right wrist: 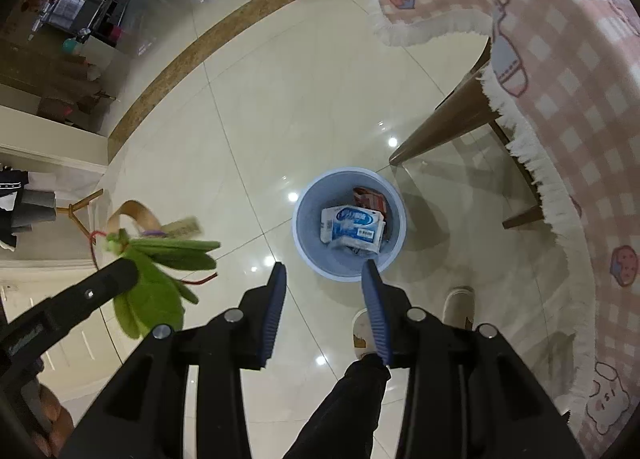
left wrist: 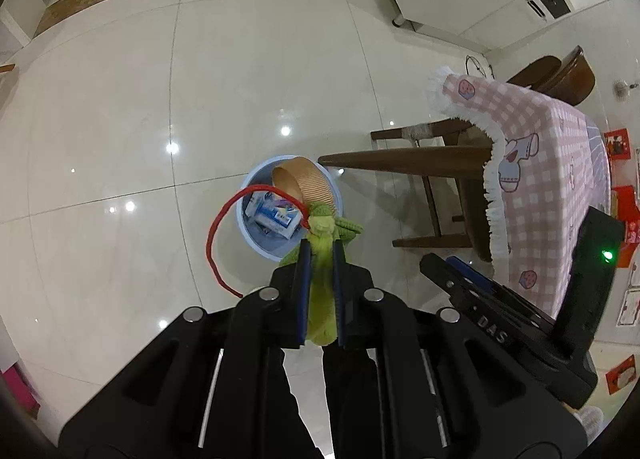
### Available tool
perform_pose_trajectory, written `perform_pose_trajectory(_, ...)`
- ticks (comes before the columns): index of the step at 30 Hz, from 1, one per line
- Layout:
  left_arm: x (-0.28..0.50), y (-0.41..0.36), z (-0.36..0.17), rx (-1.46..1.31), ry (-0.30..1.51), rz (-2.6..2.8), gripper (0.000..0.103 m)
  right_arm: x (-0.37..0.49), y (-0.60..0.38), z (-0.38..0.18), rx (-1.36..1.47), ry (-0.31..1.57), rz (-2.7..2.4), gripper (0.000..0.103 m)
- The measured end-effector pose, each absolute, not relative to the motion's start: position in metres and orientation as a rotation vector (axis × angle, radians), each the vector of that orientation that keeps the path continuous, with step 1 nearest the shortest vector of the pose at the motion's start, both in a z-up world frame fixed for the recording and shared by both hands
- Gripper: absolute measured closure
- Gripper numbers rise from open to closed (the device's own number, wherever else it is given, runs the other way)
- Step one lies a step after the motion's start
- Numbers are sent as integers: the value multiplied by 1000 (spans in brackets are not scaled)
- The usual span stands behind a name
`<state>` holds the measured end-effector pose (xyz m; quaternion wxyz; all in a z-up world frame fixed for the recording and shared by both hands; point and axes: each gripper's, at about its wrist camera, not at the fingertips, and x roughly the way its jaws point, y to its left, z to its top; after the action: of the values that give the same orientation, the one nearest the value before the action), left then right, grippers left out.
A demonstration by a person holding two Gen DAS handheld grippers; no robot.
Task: Collect trash
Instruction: 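Carry both items over the blue bucket and open both tools to drop them, then grasp the clear plastic tray with the left tool while the right tool grasps the paper bag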
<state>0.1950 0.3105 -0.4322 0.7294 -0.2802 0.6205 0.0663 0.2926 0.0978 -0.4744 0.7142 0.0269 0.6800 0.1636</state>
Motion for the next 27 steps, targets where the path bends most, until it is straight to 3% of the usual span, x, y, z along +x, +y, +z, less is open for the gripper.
perform_pose_trajectory(17, 234, 268, -424, -552, 1427, 84, 89, 303, 62, -436, 161, 1454, 353, 56)
perform_pose_trajectory(19, 237, 264, -424, -550, 1434, 88, 77, 305, 56, -433, 176, 1447, 350, 56)
perform_pose_trajectory(21, 241, 258, -423, -525, 1445, 104, 42, 307, 48, -431, 188, 1441, 344, 55)
perform_pose_trajectory(27, 249, 244, -422, -492, 1473, 124, 42, 313, 23, -424, 234, 1432, 326, 55)
